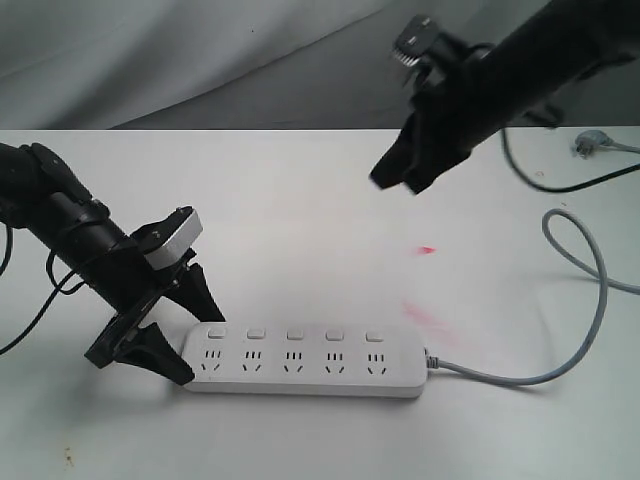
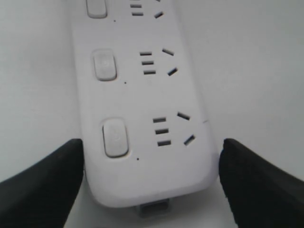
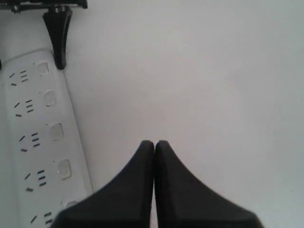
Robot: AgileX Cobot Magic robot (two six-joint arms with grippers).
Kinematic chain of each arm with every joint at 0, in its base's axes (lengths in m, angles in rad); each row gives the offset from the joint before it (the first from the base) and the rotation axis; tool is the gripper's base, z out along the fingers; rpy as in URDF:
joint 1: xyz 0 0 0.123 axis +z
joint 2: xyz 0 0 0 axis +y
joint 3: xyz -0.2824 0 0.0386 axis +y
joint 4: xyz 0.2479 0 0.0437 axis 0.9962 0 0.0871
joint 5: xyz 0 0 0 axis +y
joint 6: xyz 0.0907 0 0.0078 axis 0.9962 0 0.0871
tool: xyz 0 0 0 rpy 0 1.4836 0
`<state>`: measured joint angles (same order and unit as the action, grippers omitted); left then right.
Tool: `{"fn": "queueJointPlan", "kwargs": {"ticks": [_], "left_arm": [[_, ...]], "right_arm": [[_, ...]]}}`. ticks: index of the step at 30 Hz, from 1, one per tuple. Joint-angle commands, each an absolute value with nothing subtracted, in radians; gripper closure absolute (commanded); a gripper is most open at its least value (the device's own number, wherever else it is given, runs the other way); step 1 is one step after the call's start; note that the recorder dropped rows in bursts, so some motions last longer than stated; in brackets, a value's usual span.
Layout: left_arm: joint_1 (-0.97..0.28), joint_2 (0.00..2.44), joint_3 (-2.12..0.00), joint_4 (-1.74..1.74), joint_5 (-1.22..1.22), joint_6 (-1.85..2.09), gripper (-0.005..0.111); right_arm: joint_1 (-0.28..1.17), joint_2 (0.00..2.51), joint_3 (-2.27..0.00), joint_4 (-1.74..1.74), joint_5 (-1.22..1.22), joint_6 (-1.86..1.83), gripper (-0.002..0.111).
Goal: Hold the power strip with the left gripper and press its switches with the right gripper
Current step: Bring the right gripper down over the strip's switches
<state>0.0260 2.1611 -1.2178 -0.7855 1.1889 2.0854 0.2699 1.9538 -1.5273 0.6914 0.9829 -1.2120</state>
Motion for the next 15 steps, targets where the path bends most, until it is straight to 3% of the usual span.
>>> {"fn": "queueJointPlan", "kwargs": {"ticks": [1, 8, 15], "left_arm": [[0.019, 2.169, -1.211, -0.765, 1.097, 2.094, 0.046], [0.019, 2.169, -1.211, -0.765, 1.097, 2.094, 0.046], [0.019, 2.169, -1.211, -0.765, 1.097, 2.094, 0.046]], "right_arm": [[0.382, 2.072, -1.532, 0.69, 0.849, -1.237, 0.096], [0.522, 2.177, -1.532, 0.743, 0.755, -1.237, 0.044], [0.559, 2.177, -1.532, 0.863, 0.759, -1.228, 0.04]]}}
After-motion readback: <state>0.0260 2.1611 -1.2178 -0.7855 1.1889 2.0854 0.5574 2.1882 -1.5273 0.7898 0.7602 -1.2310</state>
